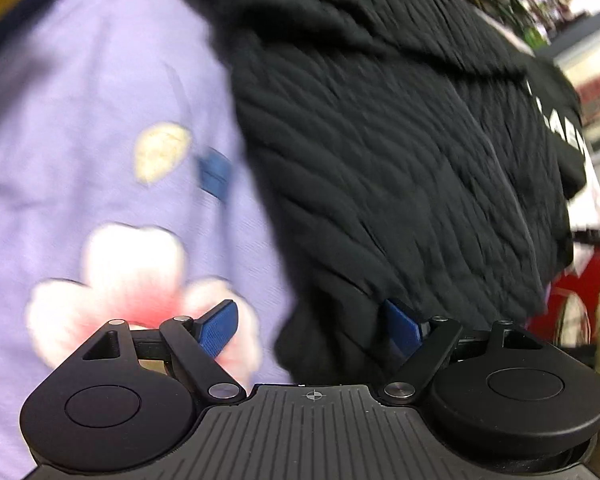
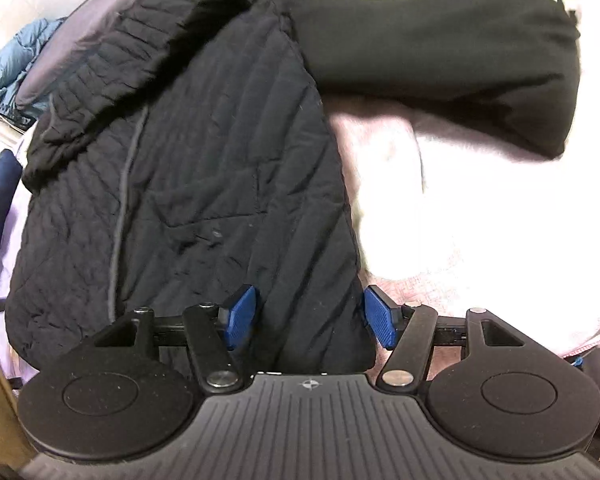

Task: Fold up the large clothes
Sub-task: 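Grasp the jacket side edge with the right gripper while the left gripper grasps beside it, then lift the jacket side with both grippers, fold it over the body, open both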

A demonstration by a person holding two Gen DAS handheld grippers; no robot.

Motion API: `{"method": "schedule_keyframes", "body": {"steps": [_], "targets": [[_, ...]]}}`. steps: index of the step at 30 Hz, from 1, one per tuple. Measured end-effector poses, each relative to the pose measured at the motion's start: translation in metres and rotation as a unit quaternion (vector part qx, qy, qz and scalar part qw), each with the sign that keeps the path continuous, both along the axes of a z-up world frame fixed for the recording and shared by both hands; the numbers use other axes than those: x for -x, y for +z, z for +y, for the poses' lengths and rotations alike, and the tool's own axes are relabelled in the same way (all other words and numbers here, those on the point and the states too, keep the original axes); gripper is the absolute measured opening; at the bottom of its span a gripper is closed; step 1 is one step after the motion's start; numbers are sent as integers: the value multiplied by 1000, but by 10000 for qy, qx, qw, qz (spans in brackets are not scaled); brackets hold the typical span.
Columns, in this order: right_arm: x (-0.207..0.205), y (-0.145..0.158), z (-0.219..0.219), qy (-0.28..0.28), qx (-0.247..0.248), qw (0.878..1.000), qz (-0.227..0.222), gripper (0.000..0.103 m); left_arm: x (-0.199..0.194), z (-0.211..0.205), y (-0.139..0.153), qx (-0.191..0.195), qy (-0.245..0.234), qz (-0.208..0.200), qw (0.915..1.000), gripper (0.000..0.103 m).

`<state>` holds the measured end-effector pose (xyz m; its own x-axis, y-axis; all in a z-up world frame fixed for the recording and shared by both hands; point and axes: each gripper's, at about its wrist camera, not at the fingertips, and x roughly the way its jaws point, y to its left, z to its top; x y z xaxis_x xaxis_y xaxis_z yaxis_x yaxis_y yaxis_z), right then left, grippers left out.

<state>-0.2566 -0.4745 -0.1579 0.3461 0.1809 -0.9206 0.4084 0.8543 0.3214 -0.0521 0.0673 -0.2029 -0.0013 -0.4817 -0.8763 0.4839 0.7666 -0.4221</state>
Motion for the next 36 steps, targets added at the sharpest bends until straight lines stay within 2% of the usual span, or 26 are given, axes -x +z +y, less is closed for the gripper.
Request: {"method": "schedule_keyframes", "body": {"steps": [3, 5, 7, 9, 10, 11, 12, 15, 17, 19, 24, 25, 28, 31, 33, 36], "targets": [[-6, -4, 2, 54, -59, 9999, 75, 68, 14, -29, -10, -40, -236, -17, 9997, 103], [-11, -3, 9, 292, -45, 9995, 139, 68, 23, -45, -14, -265, -292, -270, 9989, 103], [-16, -3, 18, 581, 49, 9981, 222, 65, 30, -51, -11, -305, -344, -477, 9978, 103], [-16, -1, 25, 760, 201, 9965, 292, 56, 31, -50, -8, -179, -308, -382, 9986, 103], [-16, 0, 27, 781, 203, 9963, 295, 52, 30, -47, -6, -101, -237, -284, 9993, 100], [-17, 2, 28, 765, 160, 9965, 283, 42, 30, -46, -4, -39, -212, -280, 9994, 98], [-16, 5, 29, 735, 112, 9969, 269, 36, 30, -45, -1, 5, -236, -316, 9992, 94], [-16, 18, 39, 874, 187, 9958, 182, 24, 28, -46, 9, 97, -339, -384, 9986, 86], [-15, 26, 42, 1009, 305, 9944, 69, 21, 24, -45, 13, 201, -362, -367, 9985, 78], [-17, 34, 46, 989, 249, 9948, -52, 19, 21, -43, 22, 362, -422, -362, 9978, 67], [-15, 48, 43, 725, -105, 9972, -154, 15, 14, -22, 62, 806, -613, -258, 9945, 51], [-14, 56, 41, 695, -232, 9971, -204, 14, 15, -18, 69, 788, -697, -261, 9941, 48], [-11, 81, 38, 709, -577, 9952, -346, 13, 22, -10, 73, 649, -924, -69, 9936, 47], [3, 95, 40, 946, -910, 9911, -201, 13, 33, 1, 64, 554, -830, 289, 9946, 46], [12, 96, 46, 1144, -878, 9895, 30, 13, 35, 8, 54, 530, -575, 487, 9957, 48], [29, 86, 41, 823, -1135, 9900, 154, 13, 32, 4, 43, 429, -460, 539, 9966, 51]]}}
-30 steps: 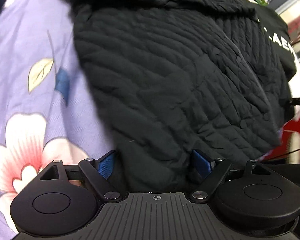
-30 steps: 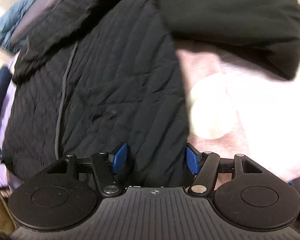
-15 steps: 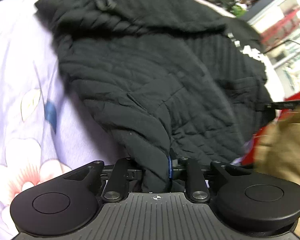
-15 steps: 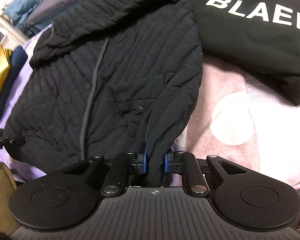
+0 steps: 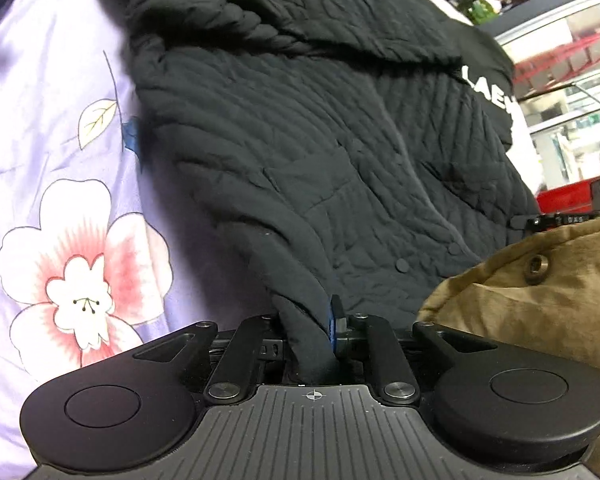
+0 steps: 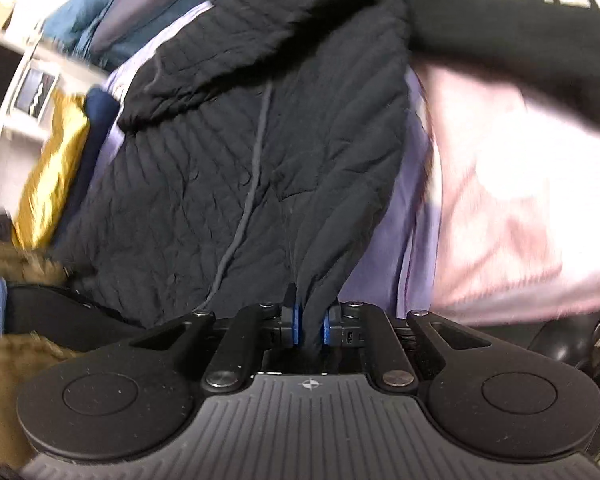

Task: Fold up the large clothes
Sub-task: 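Lift the jacket side with both grippers, fold it over the body, open both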

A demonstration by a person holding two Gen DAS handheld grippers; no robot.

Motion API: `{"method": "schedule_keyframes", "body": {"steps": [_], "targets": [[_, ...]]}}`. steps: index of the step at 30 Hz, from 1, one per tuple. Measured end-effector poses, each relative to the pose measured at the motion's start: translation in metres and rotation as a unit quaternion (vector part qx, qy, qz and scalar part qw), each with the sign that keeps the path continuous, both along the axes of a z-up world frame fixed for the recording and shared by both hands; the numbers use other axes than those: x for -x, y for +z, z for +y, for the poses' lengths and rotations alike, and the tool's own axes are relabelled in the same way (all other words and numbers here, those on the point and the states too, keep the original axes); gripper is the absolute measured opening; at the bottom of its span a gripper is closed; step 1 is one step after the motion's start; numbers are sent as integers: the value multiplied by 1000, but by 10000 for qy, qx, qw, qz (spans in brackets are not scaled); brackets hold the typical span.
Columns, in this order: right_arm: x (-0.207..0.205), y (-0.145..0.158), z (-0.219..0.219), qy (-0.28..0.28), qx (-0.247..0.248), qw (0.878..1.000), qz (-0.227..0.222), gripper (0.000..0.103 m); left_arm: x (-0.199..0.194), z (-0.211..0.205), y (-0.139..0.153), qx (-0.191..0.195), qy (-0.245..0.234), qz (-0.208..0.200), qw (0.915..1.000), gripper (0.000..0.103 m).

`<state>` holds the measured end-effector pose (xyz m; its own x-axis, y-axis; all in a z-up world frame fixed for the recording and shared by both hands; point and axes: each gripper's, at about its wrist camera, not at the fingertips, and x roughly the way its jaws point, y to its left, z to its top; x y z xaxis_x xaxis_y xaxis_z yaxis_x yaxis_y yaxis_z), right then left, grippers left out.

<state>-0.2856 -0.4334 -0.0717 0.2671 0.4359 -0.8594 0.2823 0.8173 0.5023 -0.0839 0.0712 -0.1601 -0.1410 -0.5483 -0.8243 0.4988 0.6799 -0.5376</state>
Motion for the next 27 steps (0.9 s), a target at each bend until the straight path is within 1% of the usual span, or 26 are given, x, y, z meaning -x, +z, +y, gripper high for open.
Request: {"method": "schedule_keyframes", "body": {"steps": [1, 3, 6, 9, 11, 15, 17, 19, 21, 23, 25, 27], "targets": [[0, -4, -3, -133, -43, 9999, 24, 13, -3, -6, 0, -74, 27, -93, 9999, 53], [-5, -9, -7, -191, -31, 9998, 53, 13, -7, -14, 4, -146, -135, -175, 9997, 55], [-16, -3, -8, -77, -123, 9999, -85, 13, -20, -12, 22, 24, -58, -281, 9996, 56], [-35, 10, -10, 12, -280, 9988, -413, 13, -39, -12, 41, 131, 124, -533, 9984, 57], [-53, 20, -9, 38, -339, 9974, -638, 13, -57, -16, 51, 102, 202, -847, 9961, 57], [-93, 33, -17, 122, -236, 9937, -1090, 13, -102, -28, 72, 92, 409, -1387, 9894, 57], [-118, 38, -24, 28, -211, 9911, -1317, 13, -125, -35, 82, 47, 452, -1670, 9849, 56], [-145, 45, -34, -100, -106, 9882, -1525, 13, -151, -44, 91, 28, 499, -1942, 9797, 52], [-173, 50, -44, -269, 13, 9858, -1659, 13, -178, -50, 99, 49, 565, -2102, 9760, 51], [-199, 54, -58, -466, 77, 9829, -1781, 13, -203, -60, 104, 46, 648, -2237, 9725, 51], [-225, 54, -70, -718, 9, 9804, -1835, 13, -230, -71, 107, -33, 734, -2314, 9701, 51], [-249, 53, -78, -1008, -104, 9784, -1803, 13, -254, -82, 102, -127, 902, -2237, 9704, 51]]}}
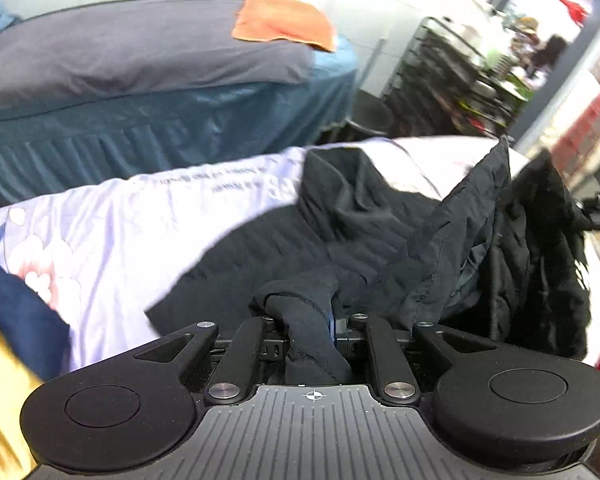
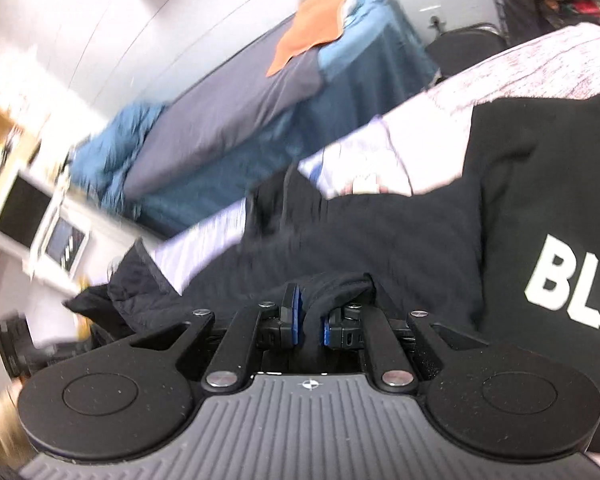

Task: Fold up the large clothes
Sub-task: 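Lift the jacket side with both grippers, fold it over the body, open both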

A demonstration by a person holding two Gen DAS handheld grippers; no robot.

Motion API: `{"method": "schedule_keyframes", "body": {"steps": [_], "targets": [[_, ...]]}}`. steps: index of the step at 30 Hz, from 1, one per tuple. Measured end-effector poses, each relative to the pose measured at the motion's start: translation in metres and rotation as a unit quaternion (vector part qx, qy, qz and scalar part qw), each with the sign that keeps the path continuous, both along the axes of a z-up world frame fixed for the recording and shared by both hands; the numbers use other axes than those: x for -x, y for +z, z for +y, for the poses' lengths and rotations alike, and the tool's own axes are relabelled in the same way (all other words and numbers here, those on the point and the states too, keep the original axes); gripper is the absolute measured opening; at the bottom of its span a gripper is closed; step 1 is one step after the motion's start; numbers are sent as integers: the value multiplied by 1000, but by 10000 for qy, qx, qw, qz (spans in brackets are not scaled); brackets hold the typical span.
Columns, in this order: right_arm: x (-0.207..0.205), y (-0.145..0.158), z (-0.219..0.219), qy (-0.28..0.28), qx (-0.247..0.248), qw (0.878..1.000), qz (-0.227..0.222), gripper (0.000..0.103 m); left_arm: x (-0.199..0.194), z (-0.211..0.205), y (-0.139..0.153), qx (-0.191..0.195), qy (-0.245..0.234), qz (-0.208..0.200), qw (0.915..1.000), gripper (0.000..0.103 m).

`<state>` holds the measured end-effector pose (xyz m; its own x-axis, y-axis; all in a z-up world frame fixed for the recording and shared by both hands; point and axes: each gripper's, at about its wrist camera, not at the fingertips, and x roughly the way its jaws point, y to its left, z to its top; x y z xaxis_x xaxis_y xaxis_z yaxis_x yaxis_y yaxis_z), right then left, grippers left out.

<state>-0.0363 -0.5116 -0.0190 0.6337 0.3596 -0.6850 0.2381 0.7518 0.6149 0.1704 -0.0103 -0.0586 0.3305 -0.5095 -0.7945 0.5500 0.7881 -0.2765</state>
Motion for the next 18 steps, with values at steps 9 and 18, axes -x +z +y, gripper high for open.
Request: {"method": "schedule_keyframes", "body": {"steps": [9, 18], "targets": [[-80, -52, -27, -1215, -994, 9865, 475, 13, -64, -9, -62, 55, 1057, 968, 9897, 52], [-111, -95, -22, -1406, -810, 9833, 825, 13, -79, -10, -89, 23, 1328, 1318, 9823, 56]]}}
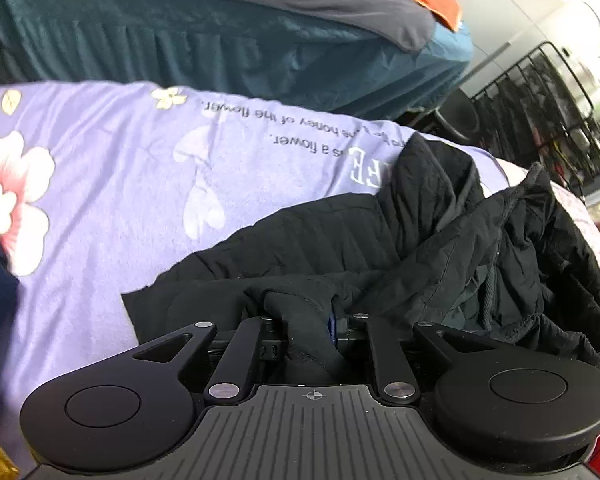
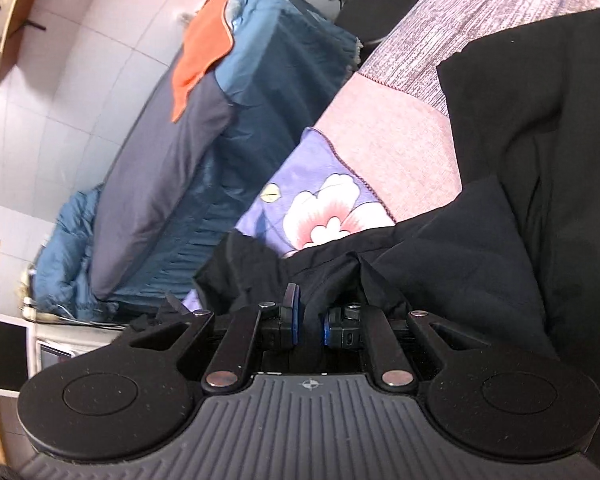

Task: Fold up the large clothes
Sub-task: 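Lift the jacket side with both grippers, fold it over the body, open both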

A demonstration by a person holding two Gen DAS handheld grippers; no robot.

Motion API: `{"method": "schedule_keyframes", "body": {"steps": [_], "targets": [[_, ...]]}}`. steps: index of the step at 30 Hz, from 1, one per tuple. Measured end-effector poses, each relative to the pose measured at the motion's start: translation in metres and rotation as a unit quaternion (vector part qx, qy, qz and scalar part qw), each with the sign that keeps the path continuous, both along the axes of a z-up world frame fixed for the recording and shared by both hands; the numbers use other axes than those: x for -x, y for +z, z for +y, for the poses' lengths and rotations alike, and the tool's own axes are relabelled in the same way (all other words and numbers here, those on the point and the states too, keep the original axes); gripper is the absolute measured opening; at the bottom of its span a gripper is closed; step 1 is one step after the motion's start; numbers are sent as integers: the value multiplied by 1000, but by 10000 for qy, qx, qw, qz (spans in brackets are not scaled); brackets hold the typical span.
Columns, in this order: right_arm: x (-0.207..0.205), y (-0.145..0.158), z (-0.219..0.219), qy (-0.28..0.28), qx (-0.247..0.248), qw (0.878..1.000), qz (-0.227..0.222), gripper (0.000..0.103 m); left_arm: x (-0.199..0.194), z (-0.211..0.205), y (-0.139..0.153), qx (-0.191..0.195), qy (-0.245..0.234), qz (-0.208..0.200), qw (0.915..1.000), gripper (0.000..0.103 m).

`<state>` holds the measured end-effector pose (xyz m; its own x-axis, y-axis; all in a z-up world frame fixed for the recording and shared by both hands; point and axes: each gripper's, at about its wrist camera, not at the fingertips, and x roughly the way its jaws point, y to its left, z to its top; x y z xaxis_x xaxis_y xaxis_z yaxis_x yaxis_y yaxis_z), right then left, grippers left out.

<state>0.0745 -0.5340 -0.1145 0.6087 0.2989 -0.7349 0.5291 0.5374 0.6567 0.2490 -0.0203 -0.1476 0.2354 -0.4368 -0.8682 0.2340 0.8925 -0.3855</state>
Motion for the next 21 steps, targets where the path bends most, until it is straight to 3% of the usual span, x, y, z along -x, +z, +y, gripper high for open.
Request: {"method": "schedule_keyframes", "body": {"steps": [6, 7, 10, 13, 15, 18, 19, 21], "targets": [[-9, -19, 3, -146, 33, 9997, 199, 18, -6, 14, -10, 392, 368, 318, 9980, 63], [-9, -23, 3, -214, -12, 9995, 235, 19, -7, 19, -8, 523, 438, 375, 9970, 71], [-8, -29, 2, -362, -171, 9989, 254, 24, -9, 37, -3, 1042, 695, 507, 9908, 83], [-3, -32, -4, -551, -521, 9971, 96, 39, -7, 45, 4, 1109, 560, 466, 9912, 84], [0, -31, -9, -677, -769, 9947, -36, 57, -5, 46, 10, 1045, 413, 399, 9929, 86], [3, -25, -12, -776, -920, 9925, -199, 62, -2, 50, 19, 1082, 393, 345, 9927, 91], [3, -22, -12, -774, -956, 9922, -209, 64, -1, 53, 21, 1131, 434, 345, 9920, 101], [4, -14, -9, -733, -920, 9926, -305, 70, 0, 64, 28, 1172, 730, 191, 9902, 103]]}}
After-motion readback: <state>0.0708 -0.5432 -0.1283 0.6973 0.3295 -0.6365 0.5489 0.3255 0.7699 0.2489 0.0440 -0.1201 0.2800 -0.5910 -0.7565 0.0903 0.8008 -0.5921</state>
